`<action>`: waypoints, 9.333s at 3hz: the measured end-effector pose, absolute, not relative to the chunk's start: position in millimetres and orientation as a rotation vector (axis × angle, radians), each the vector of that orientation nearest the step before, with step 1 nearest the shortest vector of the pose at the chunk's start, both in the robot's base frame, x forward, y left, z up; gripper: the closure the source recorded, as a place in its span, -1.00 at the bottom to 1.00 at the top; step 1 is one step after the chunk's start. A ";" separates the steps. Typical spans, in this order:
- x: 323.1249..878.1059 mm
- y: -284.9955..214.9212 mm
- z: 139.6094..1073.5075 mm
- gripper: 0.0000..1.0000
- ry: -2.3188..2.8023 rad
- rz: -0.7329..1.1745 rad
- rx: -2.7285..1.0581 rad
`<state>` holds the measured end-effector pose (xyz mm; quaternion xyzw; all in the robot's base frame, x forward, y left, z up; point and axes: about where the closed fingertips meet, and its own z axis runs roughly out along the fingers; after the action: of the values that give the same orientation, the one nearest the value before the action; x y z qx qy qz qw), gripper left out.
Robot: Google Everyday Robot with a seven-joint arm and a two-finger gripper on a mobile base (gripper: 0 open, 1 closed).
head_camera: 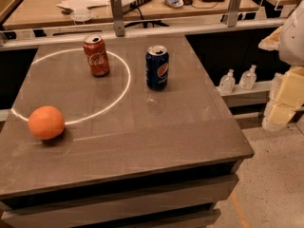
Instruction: Knock pepsi can over
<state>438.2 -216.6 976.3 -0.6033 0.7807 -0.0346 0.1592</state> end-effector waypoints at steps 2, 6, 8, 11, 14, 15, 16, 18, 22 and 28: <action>443.2 -223.1 973.7 -1.00 2.223 0.012 -1.606; 504.3 -158.5 947.6 -1.00 1.642 0.580 -1.276; 522.6 -143.3 928.7 -1.00 1.617 0.633 -1.145; 598.4 -47.0 872.3 -1.00 1.444 0.812 -1.085; 651.3 -21.6 880.6 -0.03 1.362 0.832 -1.089; 636.0 -7.3 894.4 0.46 1.282 0.787 -1.214; 593.2 11.1 921.3 1.00 1.068 0.564 -1.530; 567.2 23.3 940.3 1.00 0.895 0.316 -1.772; 557.5 21.7 907.6 1.00 0.871 0.189 -2.227; 534.4 38.5 867.8 -1.00 0.710 -0.132 -2.855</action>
Offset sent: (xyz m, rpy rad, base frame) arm 0.0048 -0.0060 0.0013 0.1696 -0.0020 -0.0755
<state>534.4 38.5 867.8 -0.9648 0.2399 -0.0447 0.0982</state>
